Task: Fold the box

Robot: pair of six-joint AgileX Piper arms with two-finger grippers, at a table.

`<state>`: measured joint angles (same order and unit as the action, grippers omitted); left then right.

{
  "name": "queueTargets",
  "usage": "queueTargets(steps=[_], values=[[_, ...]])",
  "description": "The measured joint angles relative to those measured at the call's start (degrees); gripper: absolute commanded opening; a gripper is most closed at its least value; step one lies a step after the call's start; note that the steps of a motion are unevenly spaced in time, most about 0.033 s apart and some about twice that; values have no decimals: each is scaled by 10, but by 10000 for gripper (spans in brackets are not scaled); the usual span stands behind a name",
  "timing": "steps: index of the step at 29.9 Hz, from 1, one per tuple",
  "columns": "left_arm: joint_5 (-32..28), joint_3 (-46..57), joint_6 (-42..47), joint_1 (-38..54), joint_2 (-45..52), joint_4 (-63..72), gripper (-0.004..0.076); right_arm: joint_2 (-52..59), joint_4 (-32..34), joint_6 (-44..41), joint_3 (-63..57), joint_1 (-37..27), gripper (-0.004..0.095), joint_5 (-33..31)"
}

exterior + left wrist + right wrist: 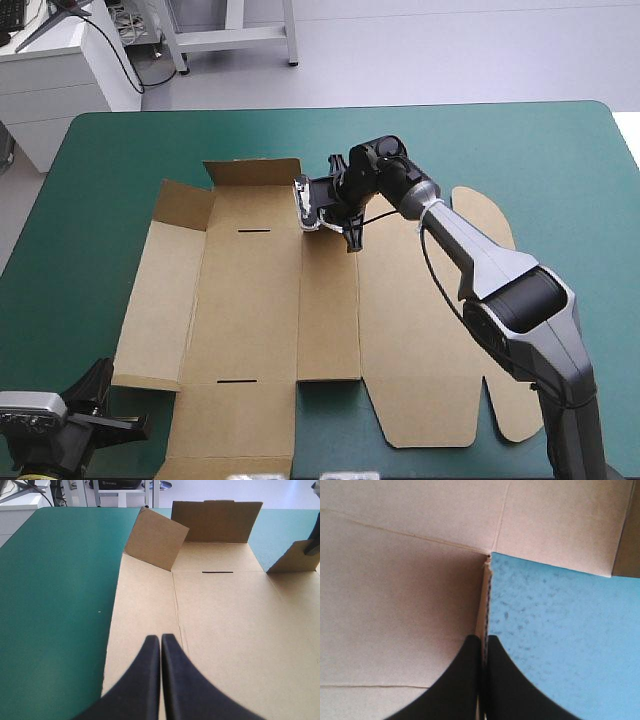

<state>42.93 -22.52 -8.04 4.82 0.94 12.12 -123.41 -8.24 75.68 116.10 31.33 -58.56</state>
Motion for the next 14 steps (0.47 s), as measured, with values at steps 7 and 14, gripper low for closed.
queueTargets(steps=[7, 14], values=[[0, 0, 0, 0, 0, 0, -8, -2, -8, 12, 0, 0, 590, 13], [0, 0, 0, 0, 0, 0, -8, 9, -12, -106, 3, 1, 843, 13]])
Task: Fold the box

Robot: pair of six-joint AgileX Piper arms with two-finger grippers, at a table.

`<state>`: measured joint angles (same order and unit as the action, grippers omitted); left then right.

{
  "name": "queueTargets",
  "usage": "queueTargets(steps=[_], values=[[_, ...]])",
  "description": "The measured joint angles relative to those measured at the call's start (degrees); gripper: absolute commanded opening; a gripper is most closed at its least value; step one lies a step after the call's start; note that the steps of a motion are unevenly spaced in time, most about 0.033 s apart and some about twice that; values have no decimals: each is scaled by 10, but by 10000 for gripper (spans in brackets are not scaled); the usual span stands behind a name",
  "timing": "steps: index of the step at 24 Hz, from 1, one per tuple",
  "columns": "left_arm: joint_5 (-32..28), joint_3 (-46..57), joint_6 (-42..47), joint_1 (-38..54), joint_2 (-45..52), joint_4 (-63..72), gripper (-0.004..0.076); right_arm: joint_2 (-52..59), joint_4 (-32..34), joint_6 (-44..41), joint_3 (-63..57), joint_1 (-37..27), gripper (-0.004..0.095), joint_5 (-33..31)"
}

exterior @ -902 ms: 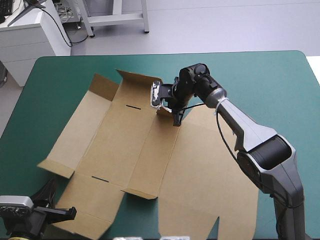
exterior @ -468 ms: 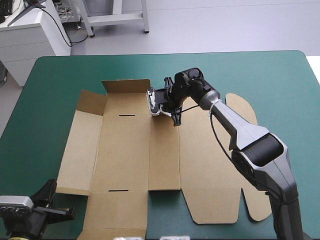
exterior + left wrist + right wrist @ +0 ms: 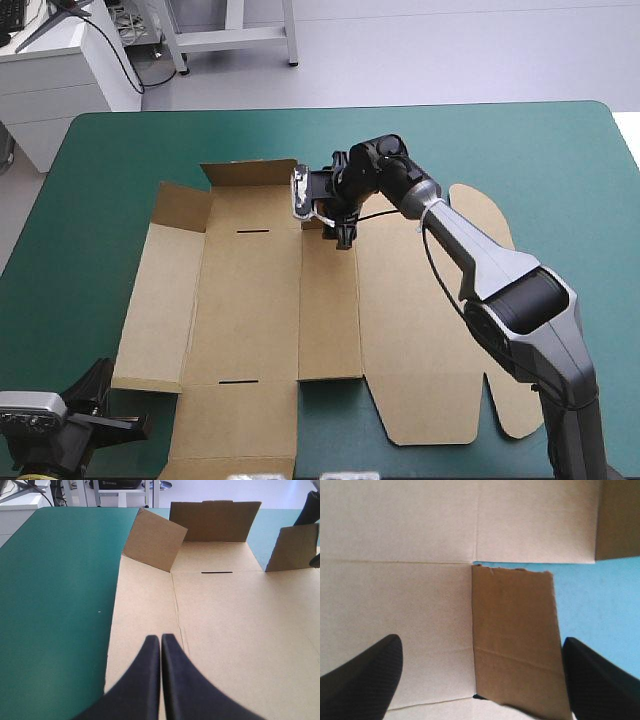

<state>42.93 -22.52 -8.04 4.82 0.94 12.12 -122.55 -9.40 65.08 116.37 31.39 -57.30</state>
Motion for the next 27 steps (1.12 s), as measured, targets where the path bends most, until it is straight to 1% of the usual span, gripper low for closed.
queueTargets(steps=[2, 3, 4, 5, 6, 9, 10, 13, 16, 18, 20, 21, 22, 23, 24, 25, 26, 27], values=[[0, 0, 0, 0, 0, 0, -8, 13, 4, -62, 0, 1, 808, -5], [0, 0, 0, 0, 0, 0, -8, 21, 10, -96, 1, 2, 767, -11], [0, 0, 0, 0, 0, 0, -8, 30, 19, -132, 1, 3, 634, -16], [0, 0, 0, 0, 0, 0, -8, 46, 43, -226, 1, 3, 530, -25], [0, 0, 0, 0, 0, 0, -8, 53, 64, -277, 2, 3, 406, -29], [0, 0, 0, 0, 0, 0, -8, 64, 144, -405, 2, 3, -29, -48], [0, 0, 0, 0, 0, 0, -8, 65, 167, -445, 2, 2, -5, -59], [0, 0, 0, 0, 0, 0, -8, 66, 202, -541, 2, -5, -15, -95], [0, 0, 0, 0, 0, 0, -8, 66, 206, -616, 2, -20, -19, -126], [0, 0, 0, 0, 0, 0, -8, 69, 205, -663, -5, -39, -19, -133], [-1, 0, 0, 0, 0, 0, 23, 83, 205, -684, -40, -49, -19, -134], [-1, 0, 0, 0, 0, 0, 93, 90, 206, -688, -54, -49, -19, -134], [-1, 0, 0, 0, 0, 0, 133, 116, 205, -694, -97, -50, -19, -130], [-1, 0, 0, 0, 0, 0, 258, 134, 205, -698, -116, -50, -19, -125], [-1, 0, 0, 0, 0, 0, 331, 176, 205, -707, -170, -50, -19, -103], [-1, 0, 0, 0, 0, 0, 474, 194, 206, -711, -198, -50, -19, -92], [-1, 0, 0, 0, 0, 0, 540, 243, 208, -717, -255, -52, -19, -73], [-1, 0, 0, 0, 0, 0, 565, 283, 208, -721, -295, -58, -19, -58]])
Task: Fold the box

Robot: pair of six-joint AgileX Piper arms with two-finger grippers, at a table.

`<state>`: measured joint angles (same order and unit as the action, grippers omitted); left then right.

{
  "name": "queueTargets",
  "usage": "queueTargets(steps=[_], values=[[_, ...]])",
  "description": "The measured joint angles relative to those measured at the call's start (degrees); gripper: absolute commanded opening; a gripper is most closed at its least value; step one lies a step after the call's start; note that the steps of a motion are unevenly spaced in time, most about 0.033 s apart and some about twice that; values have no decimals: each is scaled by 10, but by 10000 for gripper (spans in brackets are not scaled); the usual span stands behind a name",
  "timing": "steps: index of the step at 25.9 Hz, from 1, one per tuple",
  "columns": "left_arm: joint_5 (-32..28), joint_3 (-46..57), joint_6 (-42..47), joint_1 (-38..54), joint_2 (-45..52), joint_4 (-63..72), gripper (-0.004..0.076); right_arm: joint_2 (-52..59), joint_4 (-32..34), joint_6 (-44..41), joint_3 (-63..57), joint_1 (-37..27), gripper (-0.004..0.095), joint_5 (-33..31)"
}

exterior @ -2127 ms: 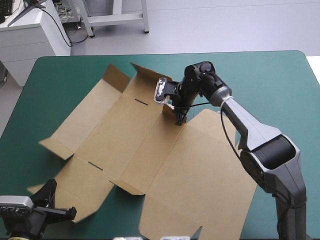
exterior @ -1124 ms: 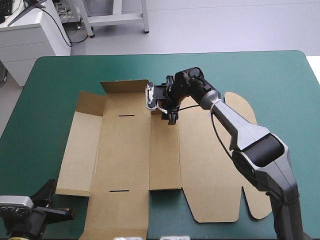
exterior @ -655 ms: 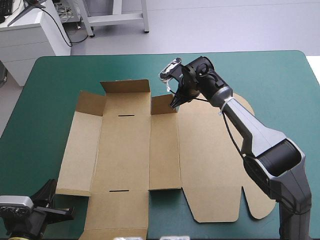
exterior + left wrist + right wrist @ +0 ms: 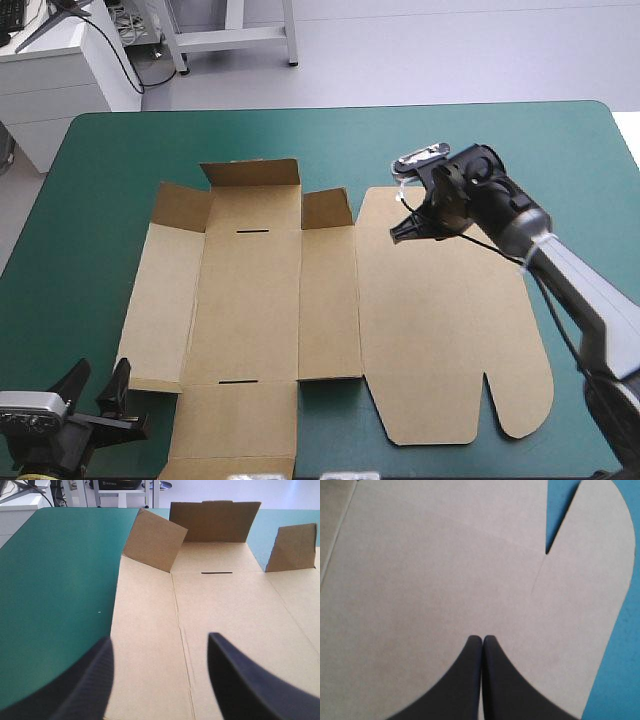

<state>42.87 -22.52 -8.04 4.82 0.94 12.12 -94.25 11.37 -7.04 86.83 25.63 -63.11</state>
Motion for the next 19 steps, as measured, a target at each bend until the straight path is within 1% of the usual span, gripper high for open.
queueTargets(steps=[3, 6, 10, 12, 15, 19], values=[[0, 0, 0, 0, 0, 0, 563, 108, 0, -6, -131, -30, -19, 70], [-5, 0, 0, 0, 0, 0, 563, 240, 0, 1, -273, -62, -19, 150], [-4, -9, 0, 0, -10, 0, 563, 337, -25, 23, -374, -65, -19, 218], [2, -32, 0, 0, -42, -1, 563, 384, -57, 51, -410, -65, -19, 236], [13, -89, 0, 0, -113, -3, 563, 441, -95, 81, -451, -65, -19, 238], [39, -182, 0, 0, -238, -17, 560, 493, -114, 92, -496, -65, -19, 247]])
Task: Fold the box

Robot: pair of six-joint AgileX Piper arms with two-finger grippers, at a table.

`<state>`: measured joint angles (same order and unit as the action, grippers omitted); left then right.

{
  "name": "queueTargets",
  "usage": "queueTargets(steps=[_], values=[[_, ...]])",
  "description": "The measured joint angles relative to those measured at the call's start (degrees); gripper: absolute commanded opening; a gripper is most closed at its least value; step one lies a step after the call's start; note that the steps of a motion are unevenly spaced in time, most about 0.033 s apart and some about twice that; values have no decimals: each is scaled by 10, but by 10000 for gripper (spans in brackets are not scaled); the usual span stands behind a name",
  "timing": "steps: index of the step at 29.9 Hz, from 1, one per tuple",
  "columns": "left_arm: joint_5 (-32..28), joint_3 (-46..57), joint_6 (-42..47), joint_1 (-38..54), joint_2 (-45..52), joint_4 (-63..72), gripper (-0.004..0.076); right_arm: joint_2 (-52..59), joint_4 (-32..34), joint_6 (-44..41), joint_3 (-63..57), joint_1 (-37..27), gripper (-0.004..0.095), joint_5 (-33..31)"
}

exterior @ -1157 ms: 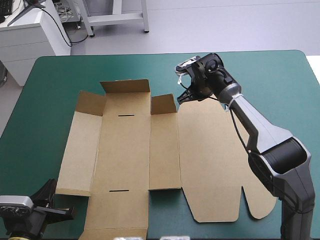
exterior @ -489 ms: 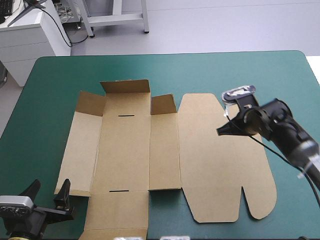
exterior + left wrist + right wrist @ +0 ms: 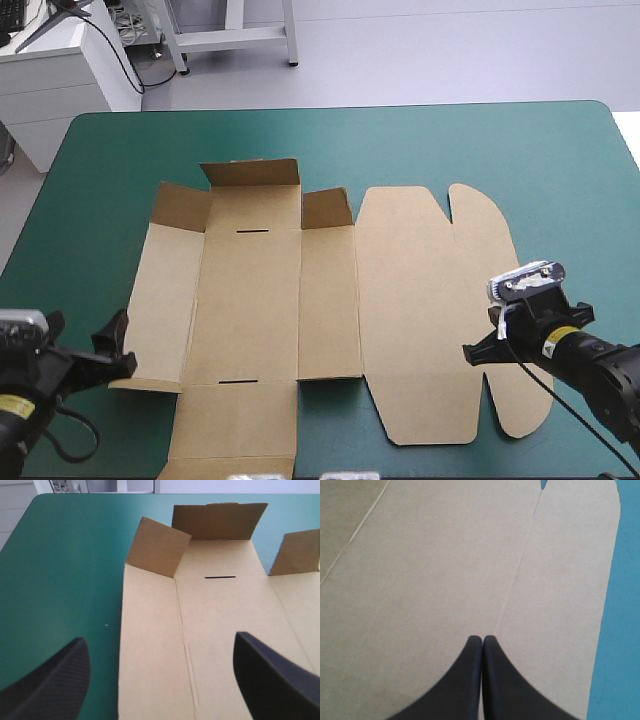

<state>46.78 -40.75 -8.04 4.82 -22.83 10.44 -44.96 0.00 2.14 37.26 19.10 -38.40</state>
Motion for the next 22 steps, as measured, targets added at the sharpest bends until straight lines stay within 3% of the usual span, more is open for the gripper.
queueTargets(steps=[8, 15, 22], values=[[78, -156, 0, 0, -237, -50, 497, 52, -23, 0, -34, 0, -19, 16], [76, -160, -6, 0, -348, -66, 497, 52, -26, 0, -41, 0, -19, 29], [63, -131, -81, 62, -417, 18, 497, 52, -30, 0, -41, 0, -19, 40]])
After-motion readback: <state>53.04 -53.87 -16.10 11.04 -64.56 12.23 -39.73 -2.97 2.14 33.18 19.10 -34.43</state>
